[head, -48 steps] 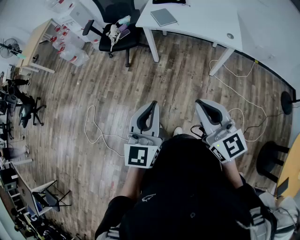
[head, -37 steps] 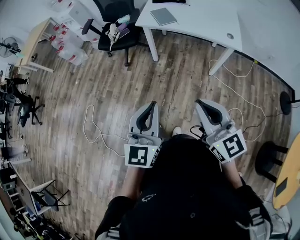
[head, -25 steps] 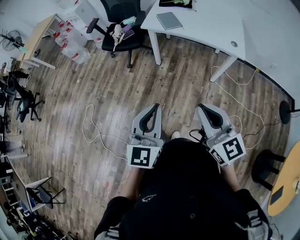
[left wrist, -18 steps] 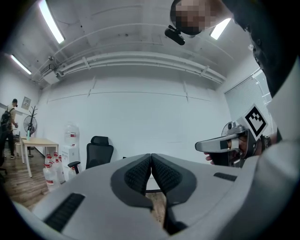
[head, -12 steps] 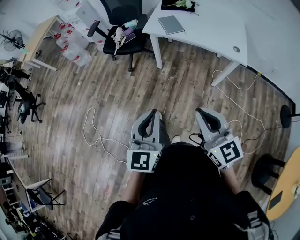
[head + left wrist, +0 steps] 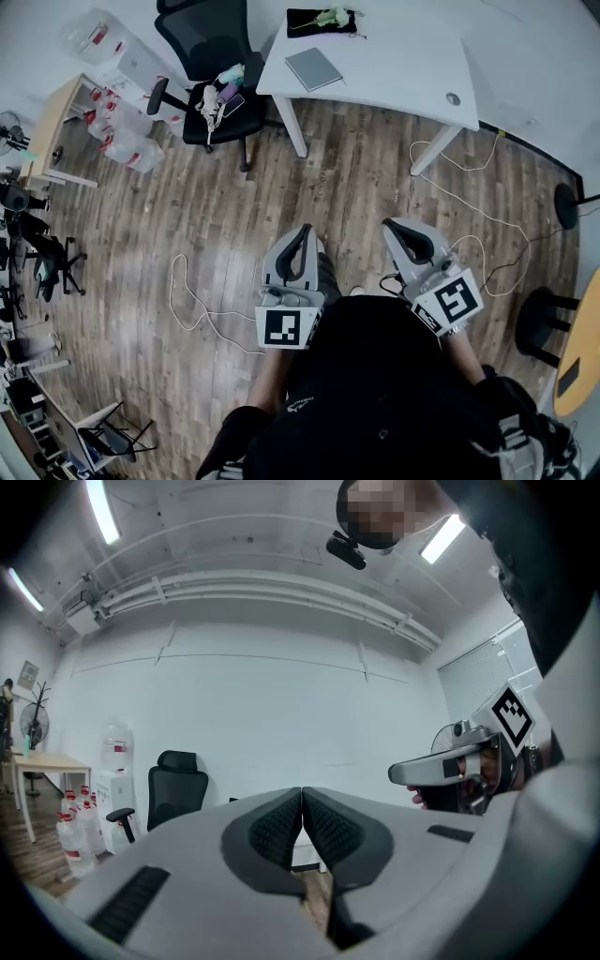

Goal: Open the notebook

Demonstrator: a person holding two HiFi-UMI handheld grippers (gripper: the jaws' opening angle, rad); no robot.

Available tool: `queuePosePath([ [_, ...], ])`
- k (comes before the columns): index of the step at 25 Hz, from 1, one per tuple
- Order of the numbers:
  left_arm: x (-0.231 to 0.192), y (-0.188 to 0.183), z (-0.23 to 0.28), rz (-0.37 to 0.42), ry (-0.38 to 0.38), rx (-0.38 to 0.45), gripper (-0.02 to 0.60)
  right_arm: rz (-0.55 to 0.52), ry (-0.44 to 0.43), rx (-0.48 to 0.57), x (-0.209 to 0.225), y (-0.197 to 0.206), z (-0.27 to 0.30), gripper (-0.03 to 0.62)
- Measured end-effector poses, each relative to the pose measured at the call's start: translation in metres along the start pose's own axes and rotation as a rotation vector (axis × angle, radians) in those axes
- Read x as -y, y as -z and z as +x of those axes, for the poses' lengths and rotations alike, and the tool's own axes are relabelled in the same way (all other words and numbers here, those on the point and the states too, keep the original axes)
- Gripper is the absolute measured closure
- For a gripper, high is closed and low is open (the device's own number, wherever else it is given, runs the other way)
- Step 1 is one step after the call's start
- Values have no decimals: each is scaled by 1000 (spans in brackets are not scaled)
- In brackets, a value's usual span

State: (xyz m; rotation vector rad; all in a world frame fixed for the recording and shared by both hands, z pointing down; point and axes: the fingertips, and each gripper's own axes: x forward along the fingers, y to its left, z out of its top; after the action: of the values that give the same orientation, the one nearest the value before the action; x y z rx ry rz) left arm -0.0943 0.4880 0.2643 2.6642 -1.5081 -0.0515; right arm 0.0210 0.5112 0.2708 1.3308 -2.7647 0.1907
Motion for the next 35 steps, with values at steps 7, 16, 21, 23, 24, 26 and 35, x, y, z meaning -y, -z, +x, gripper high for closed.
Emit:
queuePosePath([
  [7, -41, -2, 58, -8, 27, -5, 575, -3, 29, -40, 38, -5, 51, 588],
  [16, -93, -14, 119, -22, 86, 20, 575, 2, 110, -70, 75, -15, 114, 588],
  [21, -137, -20, 147, -13, 96, 30, 575, 5, 134, -67, 87, -21, 163, 588],
  [23, -157, -24, 156, -9, 97, 34, 575, 0, 137, -60, 88, -24, 183, 588],
  [24, -165, -25, 160, -6, 99, 37, 576, -1, 139, -57, 89, -26, 192, 588],
  [26, -179, -28, 168, 0, 102, 41, 575, -2, 143, -54, 92, -29, 208, 588],
  [35, -214, -23, 192, -17, 107, 10, 575, 6, 151, -85, 108, -30, 251, 588],
])
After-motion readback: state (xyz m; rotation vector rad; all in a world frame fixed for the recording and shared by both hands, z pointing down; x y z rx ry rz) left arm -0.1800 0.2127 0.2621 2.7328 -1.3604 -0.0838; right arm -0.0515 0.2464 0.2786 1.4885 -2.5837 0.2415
